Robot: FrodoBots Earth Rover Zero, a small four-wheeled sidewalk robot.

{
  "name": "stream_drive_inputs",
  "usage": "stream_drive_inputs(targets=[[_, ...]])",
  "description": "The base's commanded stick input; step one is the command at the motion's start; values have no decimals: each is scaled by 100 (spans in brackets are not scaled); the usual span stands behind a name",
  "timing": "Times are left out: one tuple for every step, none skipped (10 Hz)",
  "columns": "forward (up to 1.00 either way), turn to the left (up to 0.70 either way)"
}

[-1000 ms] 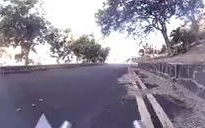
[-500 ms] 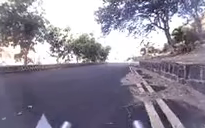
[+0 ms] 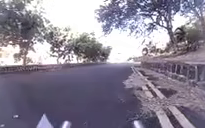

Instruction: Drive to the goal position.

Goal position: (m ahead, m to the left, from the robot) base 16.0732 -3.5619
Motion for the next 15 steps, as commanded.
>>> stream_drive_inputs(targets=[[69, -16], [69, -6], [69, -7], [69, -15], [69, -24], [69, -23], [69, -13], [69, -2], [69, -3], [69, -14], [69, -24], [69, -28], [69, -28], [69, -28], [69, -3]])
